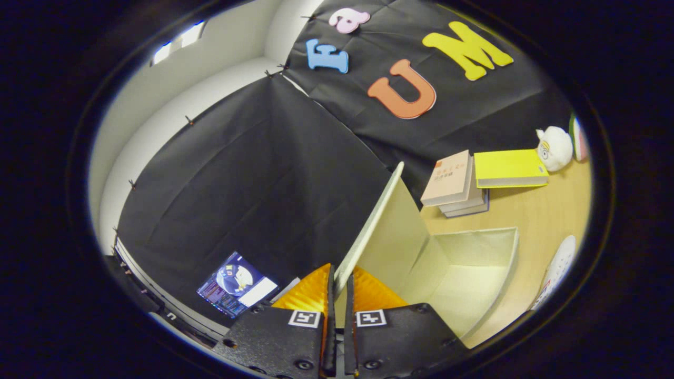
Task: Open the storage box then place both shoes into the box .Put the left shoe in first, then the right shoe, with the right side of both shoes facing outward in a uniform manner.
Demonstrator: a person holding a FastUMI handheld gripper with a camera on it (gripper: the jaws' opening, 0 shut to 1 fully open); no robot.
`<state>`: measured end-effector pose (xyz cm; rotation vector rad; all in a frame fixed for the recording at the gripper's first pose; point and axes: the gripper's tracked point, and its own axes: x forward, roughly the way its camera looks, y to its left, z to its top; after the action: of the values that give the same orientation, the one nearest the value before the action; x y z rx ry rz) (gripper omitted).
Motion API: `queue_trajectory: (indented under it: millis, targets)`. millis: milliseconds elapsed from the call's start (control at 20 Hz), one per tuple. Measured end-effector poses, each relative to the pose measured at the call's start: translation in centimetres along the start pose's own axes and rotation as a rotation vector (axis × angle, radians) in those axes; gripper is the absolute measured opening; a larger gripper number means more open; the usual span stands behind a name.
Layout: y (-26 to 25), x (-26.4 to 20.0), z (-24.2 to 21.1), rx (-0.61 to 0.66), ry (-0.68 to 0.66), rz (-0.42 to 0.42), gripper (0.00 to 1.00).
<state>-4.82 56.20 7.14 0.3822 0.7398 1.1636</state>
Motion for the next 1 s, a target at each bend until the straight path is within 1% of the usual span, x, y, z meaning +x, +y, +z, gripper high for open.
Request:
queue_trajectory:
  millis: [100, 200, 300, 350, 450, 650, 800, 1000]
  targets:
    - [1.7, 2.6, 0.1, -0.041, 0.019, -0.029, 0.12]
    - [3.3, 5.4, -0.3, -0.082, 0.041, -0.05, 0.15]
    - [4.3, 8.0, -0.2, -0.123, 0.036, -0.06, 0.24]
    - [4.5, 9.7, -0.3, -0.153, 0.023, -0.067, 0.31]
    - [4.5, 11.6, -0.4, -0.205, 0.012, -0.098, 0.52]
    - [4.4, 14.1, -1.6, -0.211, 0.015, -0.11, 0.94]
    - [2.9, 14.0, -1.4, -0.223, 0.006, -0.153, 0.97]
    - [0.7, 11.5, 0.1, -0.357, -0.08, -0.264, 0.97]
